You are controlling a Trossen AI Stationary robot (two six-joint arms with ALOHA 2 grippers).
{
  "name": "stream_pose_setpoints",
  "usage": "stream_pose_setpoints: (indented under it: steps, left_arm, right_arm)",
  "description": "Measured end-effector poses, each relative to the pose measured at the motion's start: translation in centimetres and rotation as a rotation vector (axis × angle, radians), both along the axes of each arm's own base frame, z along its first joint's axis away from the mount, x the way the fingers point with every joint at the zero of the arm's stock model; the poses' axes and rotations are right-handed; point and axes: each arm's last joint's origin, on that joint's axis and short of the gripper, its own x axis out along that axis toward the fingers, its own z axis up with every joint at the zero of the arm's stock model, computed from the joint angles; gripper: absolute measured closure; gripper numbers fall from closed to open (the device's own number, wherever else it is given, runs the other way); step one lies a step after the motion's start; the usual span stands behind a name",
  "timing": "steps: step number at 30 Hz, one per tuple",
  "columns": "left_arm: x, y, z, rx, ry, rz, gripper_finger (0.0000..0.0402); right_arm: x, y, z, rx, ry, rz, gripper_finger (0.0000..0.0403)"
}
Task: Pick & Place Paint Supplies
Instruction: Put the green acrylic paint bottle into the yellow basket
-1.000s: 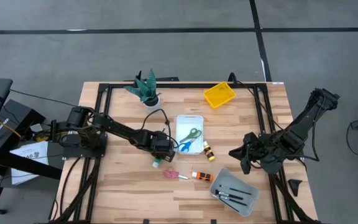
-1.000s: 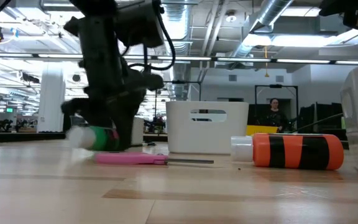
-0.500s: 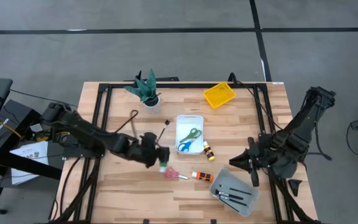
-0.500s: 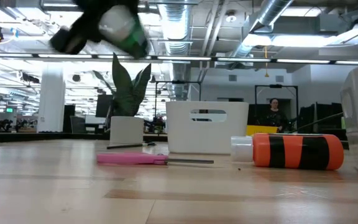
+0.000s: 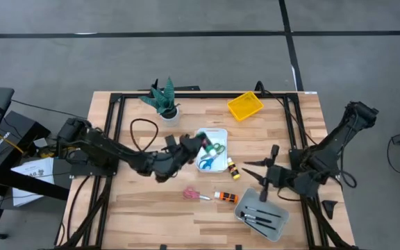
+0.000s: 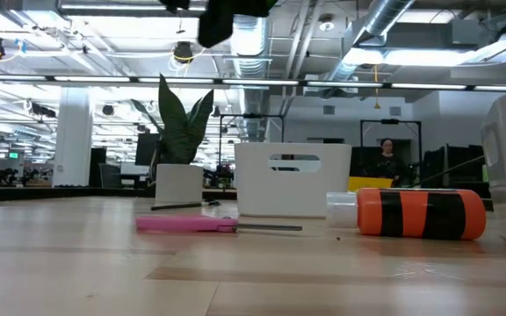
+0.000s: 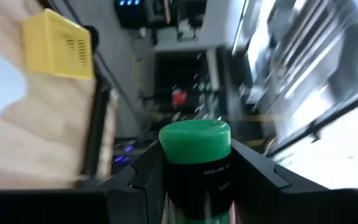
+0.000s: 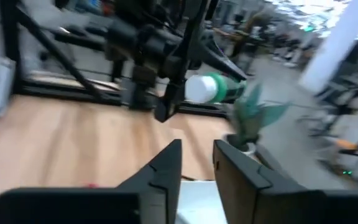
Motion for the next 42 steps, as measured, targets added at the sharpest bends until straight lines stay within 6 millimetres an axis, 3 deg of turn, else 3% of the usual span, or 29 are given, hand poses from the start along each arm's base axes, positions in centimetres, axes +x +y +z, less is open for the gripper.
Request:
stream_pose_setpoints:
  steps: [8,15,28,42]
  left_arm:
    - [3.5,2.0,2.5,0.007,-0.074,0.035,0.0263]
    - [4.0,3.0,3.6,0.079,-0.026,0.015,0.0263]
    - [4.0,3.0,3.9,0.021,-0.099,-0.058,0.0272]
    - [4.2,2.8,3.2,-0.018,-0.078,-0.133,0.0272]
  right_arm:
    - [2.6,-1.5,0.2,-0.206,0.014,-0.207,0.0231]
    - [3.8,-3.4,0.7,-0.264,0.029,-0.289,0.0184]
    - [4.6,-4.5,0.9,-0.661,0.229,-0.217,0.0187]
    - [4.8,-4.1,1.7,-0.967,0.258,-0.068,0.0192]
